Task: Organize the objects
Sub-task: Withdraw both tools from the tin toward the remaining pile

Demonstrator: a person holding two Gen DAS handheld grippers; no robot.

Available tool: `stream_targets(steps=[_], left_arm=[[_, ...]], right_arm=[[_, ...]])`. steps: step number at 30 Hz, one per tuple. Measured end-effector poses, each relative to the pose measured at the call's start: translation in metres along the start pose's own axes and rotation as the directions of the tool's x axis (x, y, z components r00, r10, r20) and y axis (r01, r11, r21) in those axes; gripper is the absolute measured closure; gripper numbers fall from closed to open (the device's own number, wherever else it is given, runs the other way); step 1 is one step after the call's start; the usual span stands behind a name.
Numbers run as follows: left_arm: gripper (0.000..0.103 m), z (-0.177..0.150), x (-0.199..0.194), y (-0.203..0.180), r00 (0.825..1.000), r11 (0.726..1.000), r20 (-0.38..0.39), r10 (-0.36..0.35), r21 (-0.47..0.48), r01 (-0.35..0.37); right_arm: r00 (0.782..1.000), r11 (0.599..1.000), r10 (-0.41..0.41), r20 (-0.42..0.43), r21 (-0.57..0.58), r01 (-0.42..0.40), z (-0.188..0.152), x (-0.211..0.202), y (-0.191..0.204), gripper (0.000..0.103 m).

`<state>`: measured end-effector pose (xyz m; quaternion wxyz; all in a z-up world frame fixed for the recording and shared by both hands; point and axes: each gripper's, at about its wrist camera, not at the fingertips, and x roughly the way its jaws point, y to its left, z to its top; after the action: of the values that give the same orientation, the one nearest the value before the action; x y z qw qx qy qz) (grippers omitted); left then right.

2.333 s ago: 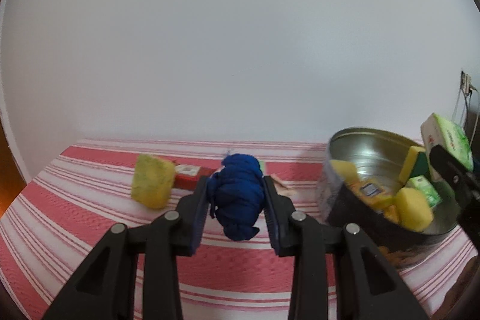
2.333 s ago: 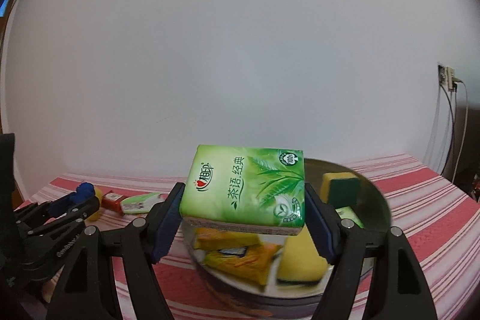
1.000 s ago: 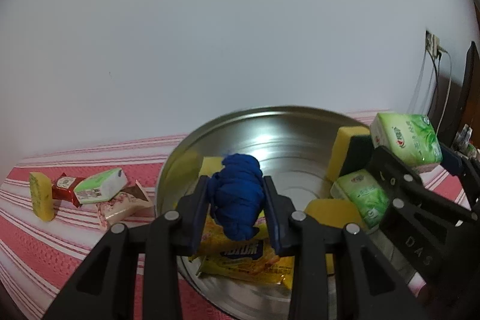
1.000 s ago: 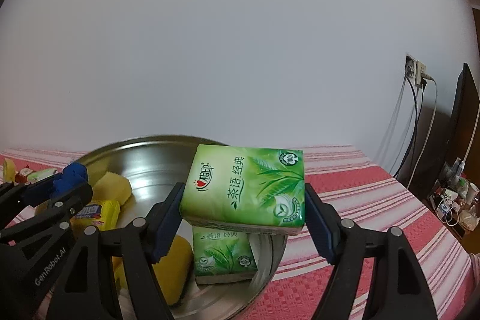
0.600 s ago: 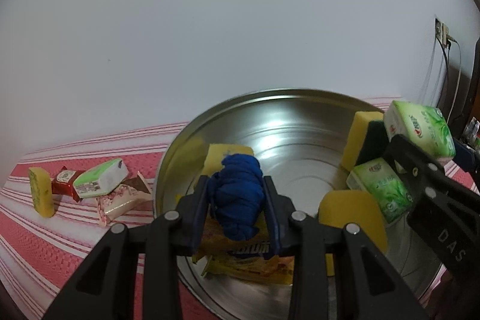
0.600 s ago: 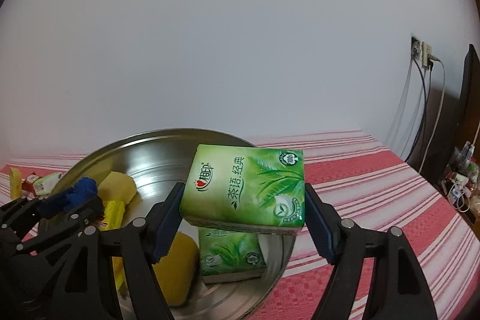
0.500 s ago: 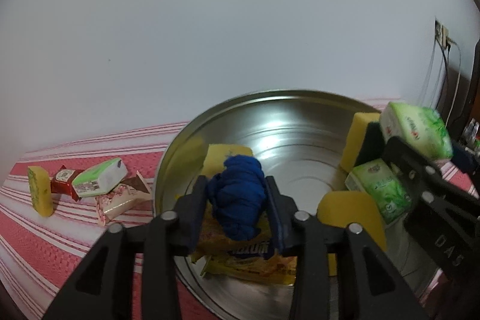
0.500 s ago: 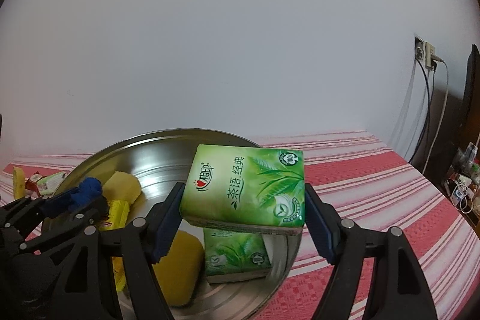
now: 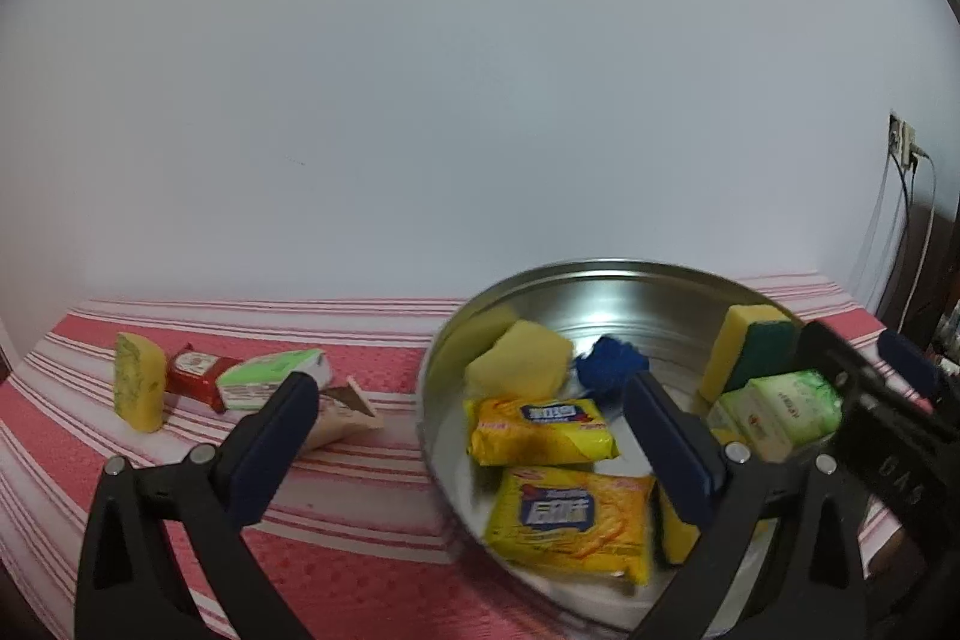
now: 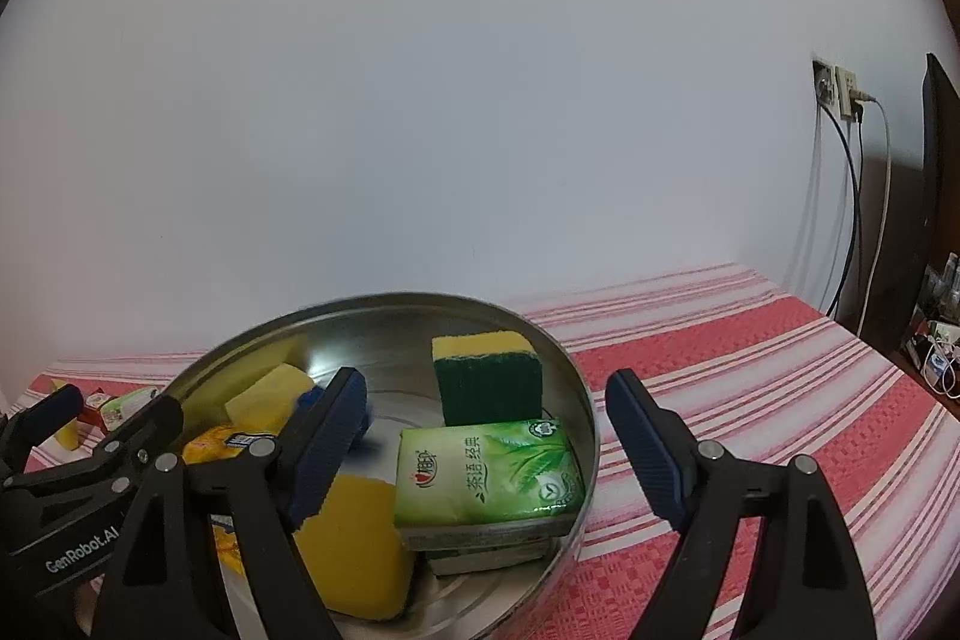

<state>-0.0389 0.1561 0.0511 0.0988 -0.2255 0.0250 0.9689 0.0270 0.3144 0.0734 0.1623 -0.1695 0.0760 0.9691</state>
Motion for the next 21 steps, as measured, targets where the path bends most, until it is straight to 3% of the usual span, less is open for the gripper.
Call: stream_targets(steps=[7, 13, 21], left_arm=[[0.0, -0.006, -0.002, 0.019, 0.999, 0.999, -0.016, 0.031, -0.009, -0.031], [0.0, -0.01, 0.008, 0.022, 0.998, 0.997, 0.0, 0.07, 0.016, -0.07], [0.0, -0.012, -0.003, 0.052, 0.997, 0.996, -0.012, 0.081, -0.019, -0.082]], right_arm=[[0.998, 0.998, -0.056, 0.036, 0.021, 0.055, -0.003, -0.009, 0.002, 0.015], [0.983, 0.988, -0.145, 0.109, 0.066, 0.139, -0.002, -0.017, -0.017, 0.015], [0.98, 0.981, -0.17, 0.108, 0.112, 0.158, -0.006, -0.026, -0.011, 0.015]])
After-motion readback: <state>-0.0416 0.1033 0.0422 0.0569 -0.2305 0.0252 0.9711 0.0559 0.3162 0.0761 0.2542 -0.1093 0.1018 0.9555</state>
